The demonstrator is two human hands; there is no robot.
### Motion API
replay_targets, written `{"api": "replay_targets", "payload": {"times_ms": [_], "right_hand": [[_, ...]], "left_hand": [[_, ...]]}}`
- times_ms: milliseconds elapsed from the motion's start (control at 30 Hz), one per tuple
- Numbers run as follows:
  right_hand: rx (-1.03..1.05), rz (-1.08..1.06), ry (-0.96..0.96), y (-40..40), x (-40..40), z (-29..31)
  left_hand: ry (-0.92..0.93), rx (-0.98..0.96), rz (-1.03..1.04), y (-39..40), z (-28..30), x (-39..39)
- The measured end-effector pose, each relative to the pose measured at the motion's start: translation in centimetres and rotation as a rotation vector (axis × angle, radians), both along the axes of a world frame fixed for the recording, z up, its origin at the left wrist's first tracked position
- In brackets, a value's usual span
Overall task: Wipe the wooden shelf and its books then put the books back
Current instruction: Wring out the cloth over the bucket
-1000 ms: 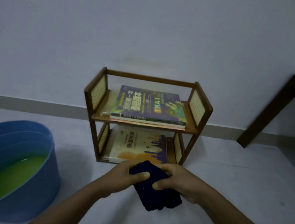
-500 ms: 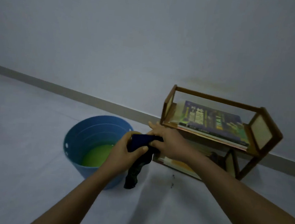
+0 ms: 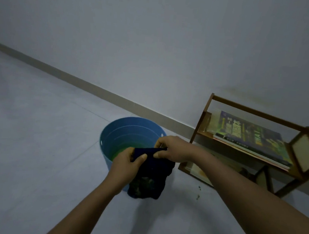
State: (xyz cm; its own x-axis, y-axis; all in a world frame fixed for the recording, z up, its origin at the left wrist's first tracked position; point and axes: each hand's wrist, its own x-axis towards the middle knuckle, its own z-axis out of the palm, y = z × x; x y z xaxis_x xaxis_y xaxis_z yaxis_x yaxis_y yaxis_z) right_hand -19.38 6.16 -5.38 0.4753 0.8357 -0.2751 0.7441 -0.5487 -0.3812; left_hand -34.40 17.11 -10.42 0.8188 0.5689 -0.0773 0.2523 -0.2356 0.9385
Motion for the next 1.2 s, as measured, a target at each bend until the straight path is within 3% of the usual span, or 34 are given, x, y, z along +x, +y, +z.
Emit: {"api": "replay_targets", "payload": {"times_ms": [100,300,500,767,900,1033,1200], "right_hand": [[0.016,-0.024,0.036,1.3,0.6,0.7],[0.086,-0.096,0.154,2.0,1.1,-0.5],[0.147,-0.140,0.188,2.3,1.3,-1.5],[0.283,-0.226,0.478,0.8,1.6,-1.0],[0.294,-0.255,0.523,0.7,1.6,-0.9],[0.252,-0.264,0.524,0.8,1.5,-1.5],[0.263,-0.284,0.311,1.8,1.1,-3.0]], "left_hand": [[0.080,-0.223,-0.032,0.1,0.5,0.0],[0.148,-0.187,-0.081,1.1,0.5,0.6],[0.256,-0.434,-0.127,1.0,0.7,0.8],[0.204,-0.295,-0.144,0.8,2.1,0.6],[0.172,-0.418,-0.148,0.4,2.9,0.4],[0.161,-0.463,-0.175,0.5,2.2,0.3],[0.177,-0.154,-0.110,2.3,-0.7,1.4]]}}
